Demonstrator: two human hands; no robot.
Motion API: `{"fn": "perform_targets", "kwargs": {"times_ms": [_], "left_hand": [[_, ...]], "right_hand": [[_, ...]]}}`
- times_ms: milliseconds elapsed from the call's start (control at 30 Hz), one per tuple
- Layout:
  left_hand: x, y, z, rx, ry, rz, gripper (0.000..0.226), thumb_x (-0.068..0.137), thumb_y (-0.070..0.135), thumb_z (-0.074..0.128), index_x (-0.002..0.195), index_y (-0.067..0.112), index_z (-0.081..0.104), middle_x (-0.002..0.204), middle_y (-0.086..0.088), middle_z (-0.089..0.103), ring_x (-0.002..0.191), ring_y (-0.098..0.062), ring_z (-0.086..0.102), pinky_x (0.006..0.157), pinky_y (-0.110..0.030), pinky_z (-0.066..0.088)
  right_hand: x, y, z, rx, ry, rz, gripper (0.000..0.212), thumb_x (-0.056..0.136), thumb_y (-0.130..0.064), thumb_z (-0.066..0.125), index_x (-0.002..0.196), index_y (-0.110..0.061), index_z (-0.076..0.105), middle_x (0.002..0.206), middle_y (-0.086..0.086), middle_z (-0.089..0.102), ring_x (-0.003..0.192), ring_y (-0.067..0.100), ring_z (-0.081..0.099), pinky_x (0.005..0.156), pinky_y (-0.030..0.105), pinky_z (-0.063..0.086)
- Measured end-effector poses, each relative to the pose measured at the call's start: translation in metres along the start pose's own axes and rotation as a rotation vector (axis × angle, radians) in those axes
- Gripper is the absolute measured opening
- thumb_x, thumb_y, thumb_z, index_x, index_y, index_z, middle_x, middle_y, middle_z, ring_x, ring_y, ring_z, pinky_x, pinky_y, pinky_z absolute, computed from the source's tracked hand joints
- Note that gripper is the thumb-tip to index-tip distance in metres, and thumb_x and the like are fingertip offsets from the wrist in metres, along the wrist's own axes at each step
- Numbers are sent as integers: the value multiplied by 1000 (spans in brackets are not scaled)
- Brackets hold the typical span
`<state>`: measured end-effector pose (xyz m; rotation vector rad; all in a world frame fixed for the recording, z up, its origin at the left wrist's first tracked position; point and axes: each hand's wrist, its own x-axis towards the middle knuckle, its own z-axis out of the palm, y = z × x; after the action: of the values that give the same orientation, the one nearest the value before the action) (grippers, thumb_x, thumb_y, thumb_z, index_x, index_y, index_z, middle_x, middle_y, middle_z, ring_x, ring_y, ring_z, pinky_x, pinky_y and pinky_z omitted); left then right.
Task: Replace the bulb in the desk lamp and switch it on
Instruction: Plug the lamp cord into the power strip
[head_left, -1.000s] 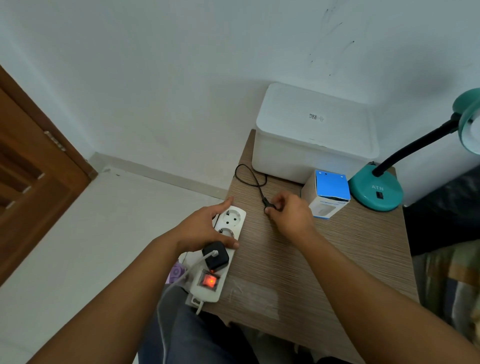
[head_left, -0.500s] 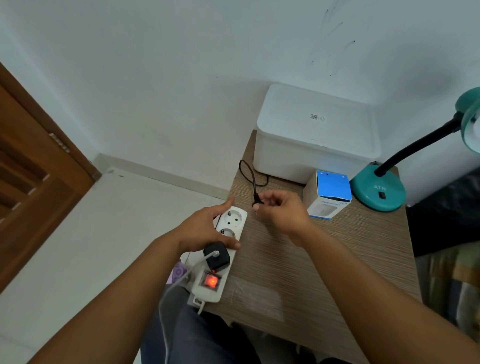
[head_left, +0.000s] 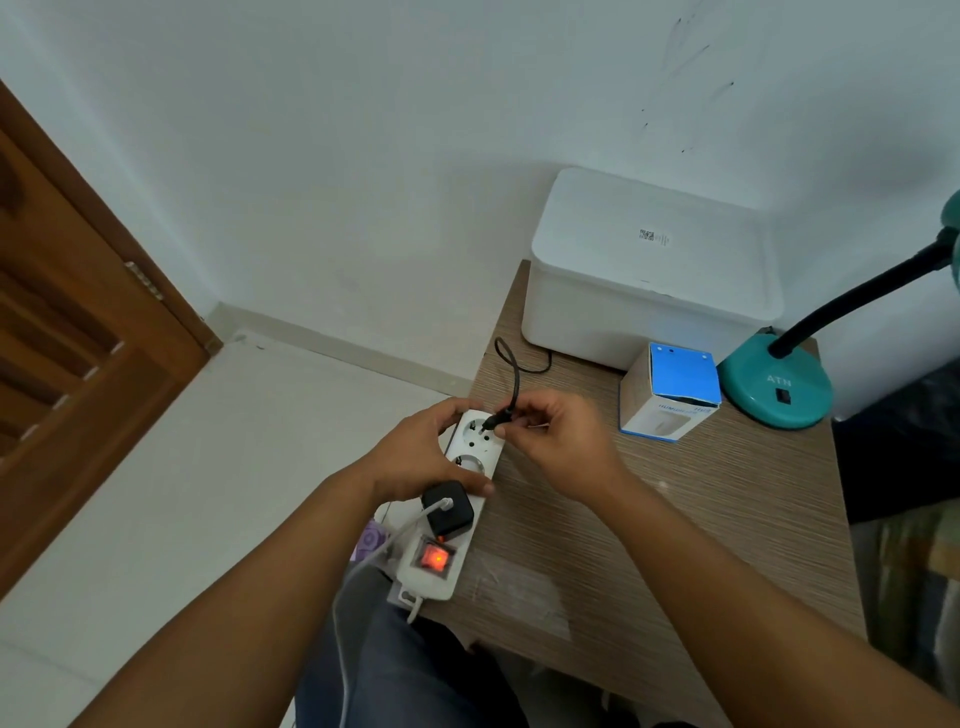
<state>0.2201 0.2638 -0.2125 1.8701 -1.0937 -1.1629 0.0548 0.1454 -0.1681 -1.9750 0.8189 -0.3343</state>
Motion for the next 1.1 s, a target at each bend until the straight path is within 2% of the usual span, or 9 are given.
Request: {"fn": "perform_targets", "kwargs": {"times_ms": [233,333,433,500,633,767,900,1033,1100], "left_hand": [[0,-1,0,-9,6,-3,82,52,34,97,122,48,55,113,22,67,105,3,62,92,-30,55],[0,-2,1,-15,8,2,84,53,35,97,124,49,55,115,24,66,108,3,61,92,-30,55],[0,-2,1,-26,5,3,80,55,33,96,120,54,55,116,25,66,107,4,61,93,-29,54],[0,-1,1,-26,3,4,80,54,35,96,119,56,54,117,25,65,110,4,60,97,-32,53],[0,-2,1,-29,-8,2,89,50,41,95,128,49,53,122,21,65,119,-4,58,103,-40,49],[1,-2,1,-17,-10,-13,102,46,48,96,137,44,48,129,20,62,124,-5,55,106,-41,47],[1,-2,0,-14,-19,-16,98,48,45,96,135,44,50,125,21,64,120,-4,57,104,-40,49],[1,-2,0,-8,-24,-10,98,48,43,96,135,44,50,125,21,64,119,-3,59,104,-38,49],[2,-2,-1,-4,-26,-15,98,49,43,96,135,44,50,124,21,64,118,-2,59,103,-36,49]], "right_hand": [[3,4,6,-178,-37,-114,15,85,-15,72,97,-23,77,87,-9,70,80,2,63,73,27,52],[6,7,6,-270,-70,-157,14,86,-19,71,99,-24,76,89,-12,67,79,-1,54,68,25,43],[11,9,7,-297,-110,-166,14,88,-24,70,100,-27,76,97,-15,68,88,0,54,77,27,44],[12,8,7,-316,-122,-190,12,87,-25,71,98,-29,75,98,-19,66,96,5,56,84,30,44],[16,6,10,-342,-145,-242,9,86,-24,72,94,-27,75,94,-17,66,91,7,58,84,33,45],[19,6,13,-431,-167,-234,14,88,-29,70,101,-27,75,101,-10,62,99,12,53,85,36,44],[18,2,11,-533,-171,-233,22,90,-34,66,109,-26,73,97,-11,47,100,11,41,83,33,40],[22,-2,11,-589,-200,-200,24,89,-36,65,111,-27,72,97,-9,48,104,15,44,83,37,44],[26,-5,12,-612,-219,-175,24,88,-38,66,110,-29,73,95,-8,49,100,15,47,81,39,48]]}}
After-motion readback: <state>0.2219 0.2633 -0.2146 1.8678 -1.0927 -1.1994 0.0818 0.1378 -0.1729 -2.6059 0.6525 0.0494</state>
